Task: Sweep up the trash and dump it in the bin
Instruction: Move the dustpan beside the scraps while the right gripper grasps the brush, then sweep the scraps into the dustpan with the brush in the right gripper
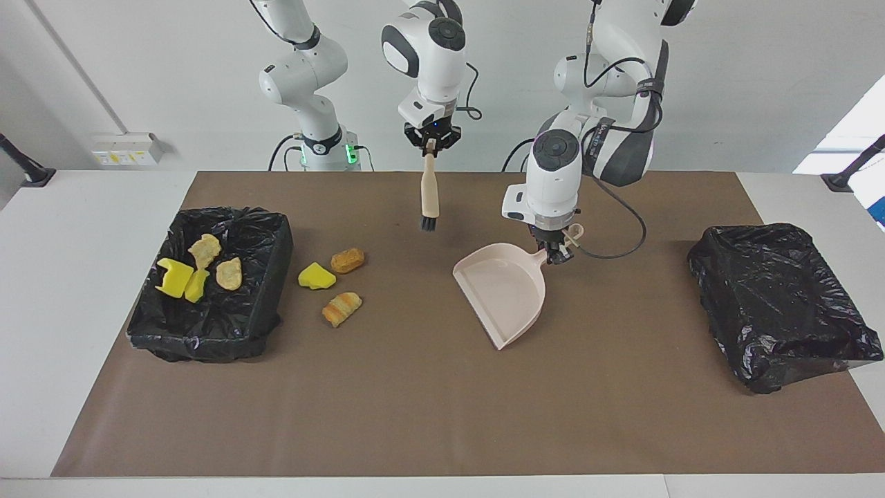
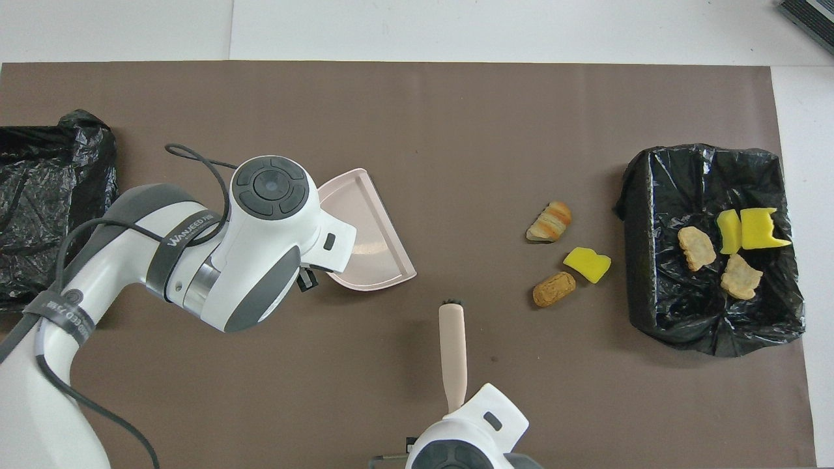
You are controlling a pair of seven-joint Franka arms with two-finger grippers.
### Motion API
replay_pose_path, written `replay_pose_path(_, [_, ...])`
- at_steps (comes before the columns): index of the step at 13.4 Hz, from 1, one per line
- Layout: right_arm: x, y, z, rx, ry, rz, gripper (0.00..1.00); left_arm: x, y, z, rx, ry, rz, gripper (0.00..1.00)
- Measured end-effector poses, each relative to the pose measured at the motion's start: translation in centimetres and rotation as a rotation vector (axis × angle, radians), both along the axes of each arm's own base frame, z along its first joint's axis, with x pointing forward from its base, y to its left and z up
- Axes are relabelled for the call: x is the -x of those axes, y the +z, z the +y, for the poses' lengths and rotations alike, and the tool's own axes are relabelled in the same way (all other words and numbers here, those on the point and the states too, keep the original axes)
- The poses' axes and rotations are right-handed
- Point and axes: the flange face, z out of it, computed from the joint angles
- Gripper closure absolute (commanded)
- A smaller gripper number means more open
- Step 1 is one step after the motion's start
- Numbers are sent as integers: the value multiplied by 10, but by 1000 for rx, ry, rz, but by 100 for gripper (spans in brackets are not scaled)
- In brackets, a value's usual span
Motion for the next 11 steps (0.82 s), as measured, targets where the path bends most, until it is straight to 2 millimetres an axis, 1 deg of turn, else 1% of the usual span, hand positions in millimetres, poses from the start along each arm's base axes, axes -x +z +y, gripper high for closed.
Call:
replay_pose_path(1, [-30,-5,-21,24,16,1,100,2,-1,-2,5,-74,14,100])
replay_pose_path(2, [-59,-10,-44,46,24,14,100,5,-2,-5,8,-108,20,100])
replay_pose_path(3, [-90,-15,-74,73,37,41,100,8,-5,-11,13,-126,17,100])
replay_pose_path(4, [-112,-18,-100,104,51,63,100,11,-8,-15,16,-122,11,100])
replay_pose_path(5, [-128,-22,-122,138,65,77,100,13,-11,-16,16,-97,6,100])
replay_pose_path(6, [-140,-25,-145,167,78,93,100,15,-13,-18,18,-76,0,100])
replay_pose_path(8, [-155,-30,-185,193,98,120,100,18,-16,-24,25,-64,-9,100])
replay_pose_path(9, [-159,-33,-200,194,100,133,100,21,-18,-29,29,-63,-12,100])
replay_pose_path(10, [-162,-37,-208,190,103,144,100,23,-20,-32,32,-62,-11,100])
replay_pose_path(11, [-163,-45,-211,186,107,150,100,24,-22,-35,33,-62,-11,100])
